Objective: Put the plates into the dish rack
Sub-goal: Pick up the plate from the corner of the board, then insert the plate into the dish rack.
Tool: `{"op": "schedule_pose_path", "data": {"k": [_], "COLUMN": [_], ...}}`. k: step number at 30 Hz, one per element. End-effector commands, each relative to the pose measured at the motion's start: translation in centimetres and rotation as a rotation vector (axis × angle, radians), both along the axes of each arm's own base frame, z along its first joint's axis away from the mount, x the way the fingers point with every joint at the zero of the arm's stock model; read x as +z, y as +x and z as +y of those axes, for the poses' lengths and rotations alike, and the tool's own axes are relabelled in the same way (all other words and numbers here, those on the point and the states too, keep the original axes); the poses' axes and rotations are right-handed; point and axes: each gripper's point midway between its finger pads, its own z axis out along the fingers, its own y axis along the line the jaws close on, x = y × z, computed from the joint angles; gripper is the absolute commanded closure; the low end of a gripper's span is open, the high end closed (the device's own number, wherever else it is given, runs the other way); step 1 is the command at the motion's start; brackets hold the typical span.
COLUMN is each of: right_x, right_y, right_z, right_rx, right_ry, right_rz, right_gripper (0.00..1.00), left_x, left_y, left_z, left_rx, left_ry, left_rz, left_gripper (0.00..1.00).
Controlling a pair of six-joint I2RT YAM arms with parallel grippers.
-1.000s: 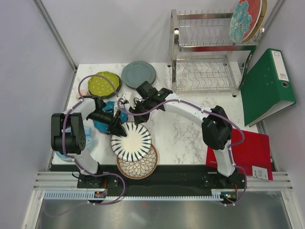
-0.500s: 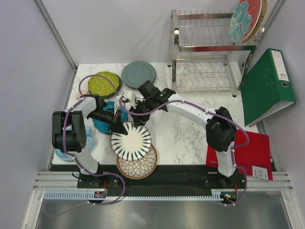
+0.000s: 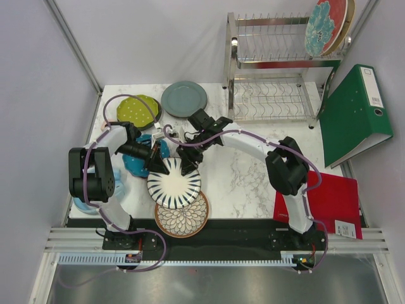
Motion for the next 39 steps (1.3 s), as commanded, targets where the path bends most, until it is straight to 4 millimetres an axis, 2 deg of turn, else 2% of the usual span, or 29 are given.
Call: {"op": "schedule_pose_path", "data": {"k": [1, 3, 6, 9, 10, 13, 14, 16, 17, 18, 19, 21, 22, 23, 24, 25, 26, 27, 28, 29, 31, 32, 33, 34, 35, 36, 37, 38, 39], "right_x": [0.9, 0.9, 1.2, 1.8, 2.0, 3.6, 4.2, 6.5, 7.8, 9.4, 10.6, 13.8, 15.9, 17.3, 19.0, 22.2, 24.1, 26.0, 30.2, 32.3, 37.8, 39.4, 43.4, 43.6, 44.8, 49.5, 49.0, 50.5, 51.6], "right_y": [-1.2, -1.2, -1.0, -0.5, -0.2, 1.0, 1.4, 2.8, 3.4, 3.8, 4.8, 6.0, 7.4, 8.1, 8.7, 9.8, 10.3, 11.0, 11.5, 11.9, 12.8, 13.8, 13.5, 14.2, 15.5, 14.3, 15.6, 15.7, 16.9], "right_z": [1.0, 1.0, 1.0, 0.9, 0.7, -0.1, -0.4, -1.6, -1.9, -2.5, -3.4, -4.1, -4.8, -5.0, -5.3, -5.6, -5.7, -5.6, -6.0, -6.2, -6.7, -7.4, -8.3, -8.6, -9.9, -11.8, -12.5, -13.8, -15.5], "right_rx": [0.05, 0.051, 0.045, 0.03, 0.019, -0.017, -0.031, -0.08, -0.098, -0.121, -0.152, -0.193, -0.238, -0.264, -0.286, -0.318, -0.331, -0.346, -0.382, -0.403, -0.47, -0.55, -0.583, -0.62, -0.722, -0.771, -0.848, -0.905, -1.011], "right_ry": [0.054, 0.054, 0.058, 0.067, 0.068, 0.087, 0.093, 0.12, 0.137, 0.151, 0.164, 0.209, 0.233, 0.249, 0.271, 0.316, 0.346, 0.382, 0.451, 0.491, 0.616, 0.644, 0.746, 0.761, 0.779, 0.913, 0.91, 0.937, 0.936], "right_rz": [0.072, 0.078, 0.068, 0.066, 0.065, 0.038, 0.027, 0.001, -0.016, -0.027, -0.038, -0.086, -0.121, -0.149, -0.184, -0.258, -0.296, -0.339, -0.416, -0.466, -0.572, -0.616, -0.725, -0.759, -0.831, -0.962, -1.003, -1.083, -1.152], "right_gripper": [0.52, 0.58, 0.79, 1.0, 1.0, 1.0, 1.0, 1.0, 1.0, 1.0, 1.0, 1.0, 1.0, 1.0, 1.0, 1.0, 1.0, 1.0, 1.0, 1.0, 1.0, 1.0, 1.0, 1.0, 1.0, 1.0, 1.0, 1.0, 1.0], "left_x": [2.3, 2.3, 2.1, 2.0, 2.1, 3.2, 4.1, 6.3, 9.4, 11.0, 14.5, 18.8, 21.7, 23.0, 24.3, 24.5, 24.4, 25.0, 24.0, 23.4, 22.0, 21.7, 21.2, 20.4, 20.2, 20.0, 19.9, 20.0, 20.1], "left_y": [1.9, 2.0, 2.0, 2.0, 2.2, 2.4, 3.0, 3.5, 4.1, 4.4, 5.4, 5.8, 6.4, 6.6, 7.8, 8.4, 8.9, 10.5, 11.2, 11.9, 13.9, 14.4, 15.0, 16.2, 16.4, 16.9, 17.7, 17.7, 18.0], "left_z": [-1.0, -1.0, -0.9, -0.9, -0.9, -0.7, -0.3, 0.3, 0.8, 0.9, 1.1, 1.1, 1.1, 1.2, 1.3, 1.3, 1.3, 1.4, 1.4, 1.4, 1.2, 1.0, 0.9, 0.7, 0.0, -0.4, -0.7, -1.5, -1.5], "left_rx": [0.024, 0.028, 0.027, 0.029, 0.032, 0.045, 0.064, 0.111, 0.139, 0.157, 0.171, 0.224, 0.242, 0.285, 0.303, 0.317, 0.348, 0.364, 0.388, 0.433, 0.458, 0.491, 0.504, 0.512, 0.525, 0.524, 0.534, 0.523, 0.524], "left_ry": [-0.086, -0.089, -0.083, -0.081, -0.077, -0.069, -0.067, -0.063, -0.059, -0.053, -0.044, -0.045, -0.051, -0.051, -0.06, -0.066, -0.077, -0.092, -0.1, -0.113, -0.139, -0.163, -0.174, -0.187, -0.204, -0.211, -0.218, -0.223, -0.223], "left_rz": [-0.083, -0.08, -0.078, -0.075, -0.087, -0.124, -0.156, -0.188, -0.26, -0.286, -0.378, -0.432, -0.505, -0.501, -0.571, -0.59, -0.566, -0.632, -0.602, -0.54, -0.519, -0.451, -0.418, -0.394, -0.328, -0.312, -0.295, -0.287, -0.296], "left_gripper": [0.98, 0.98, 0.98, 0.88, 0.73, 0.56, 0.49, 0.44, 0.4, 0.39, 0.37, 0.3, 0.27, 0.22, 0.21, 0.19, 0.19, 0.19, 0.19, 0.2, 0.21, 0.21, 0.21, 0.21, 0.21, 0.21, 0.21, 0.21, 0.21]}}
